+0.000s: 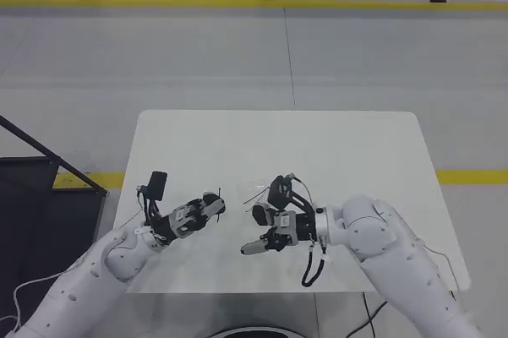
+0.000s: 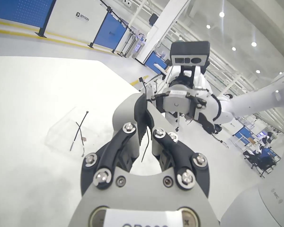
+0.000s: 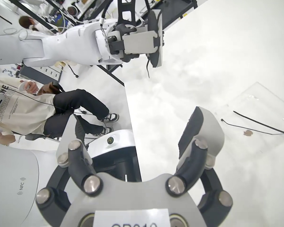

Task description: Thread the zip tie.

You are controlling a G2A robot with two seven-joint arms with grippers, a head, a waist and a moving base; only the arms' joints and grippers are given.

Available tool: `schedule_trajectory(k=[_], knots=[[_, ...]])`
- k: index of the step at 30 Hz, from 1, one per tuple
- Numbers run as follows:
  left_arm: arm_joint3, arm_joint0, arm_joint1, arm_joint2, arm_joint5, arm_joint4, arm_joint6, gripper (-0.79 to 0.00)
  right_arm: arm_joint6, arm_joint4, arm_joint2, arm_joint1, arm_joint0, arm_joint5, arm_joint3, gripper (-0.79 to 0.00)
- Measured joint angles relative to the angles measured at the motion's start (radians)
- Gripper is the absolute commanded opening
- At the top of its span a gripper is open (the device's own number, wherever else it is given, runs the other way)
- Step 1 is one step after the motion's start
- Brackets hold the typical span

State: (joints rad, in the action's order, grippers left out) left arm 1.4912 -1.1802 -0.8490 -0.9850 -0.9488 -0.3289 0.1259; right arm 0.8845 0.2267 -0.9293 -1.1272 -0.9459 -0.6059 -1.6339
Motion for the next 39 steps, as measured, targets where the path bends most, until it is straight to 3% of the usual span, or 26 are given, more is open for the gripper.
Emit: schedule_trajectory(k=[7, 8, 10, 20, 24, 26, 28, 34, 39], knots=[[-0.015, 0.027, -0.024, 0.027, -0.011, 0.058, -0.037, -0.785, -0.203, 0.042, 0.016, -0.012, -0.053, -0.084, 0.061, -0.043], [-0.018, 0.030, -0.028, 0.031, -0.013, 0.062, -0.041, -0.785, -0.235, 0.051, 0.019, -0.014, -0.060, -0.085, 0.066, 0.000], [-0.027, 0.036, -0.035, 0.041, -0.018, 0.071, -0.049, -0.785, -0.292, 0.079, 0.030, -0.020, -0.071, -0.076, 0.074, 0.000], [-0.038, 0.042, -0.042, 0.042, -0.002, 0.054, -0.068, -0.785, -0.309, 0.097, 0.036, -0.022, -0.075, -0.058, 0.070, -0.003], [-0.006, 0.027, -0.049, 0.034, 0.028, 0.052, -0.070, -0.785, -0.393, 0.183, 0.055, -0.033, -0.088, 0.014, 0.055, -0.188], [0.000, 0.022, -0.052, 0.029, 0.032, 0.048, -0.071, -0.785, -0.436, 0.213, 0.059, -0.037, -0.092, 0.025, 0.060, -0.339], [0.004, 0.017, -0.055, 0.022, 0.033, 0.044, -0.073, -0.785, -0.477, 0.245, 0.065, -0.041, -0.099, 0.031, 0.063, -0.413], [0.009, 0.001, -0.060, -0.002, 0.029, 0.049, -0.081, -0.785, -0.523, 0.268, 0.071, -0.047, -0.109, 0.016, 0.076, -0.422], [0.010, -0.008, -0.067, -0.012, 0.027, 0.056, -0.092, -0.785, -0.525, 0.241, 0.082, -0.055, -0.100, -0.012, 0.102, -0.526]])
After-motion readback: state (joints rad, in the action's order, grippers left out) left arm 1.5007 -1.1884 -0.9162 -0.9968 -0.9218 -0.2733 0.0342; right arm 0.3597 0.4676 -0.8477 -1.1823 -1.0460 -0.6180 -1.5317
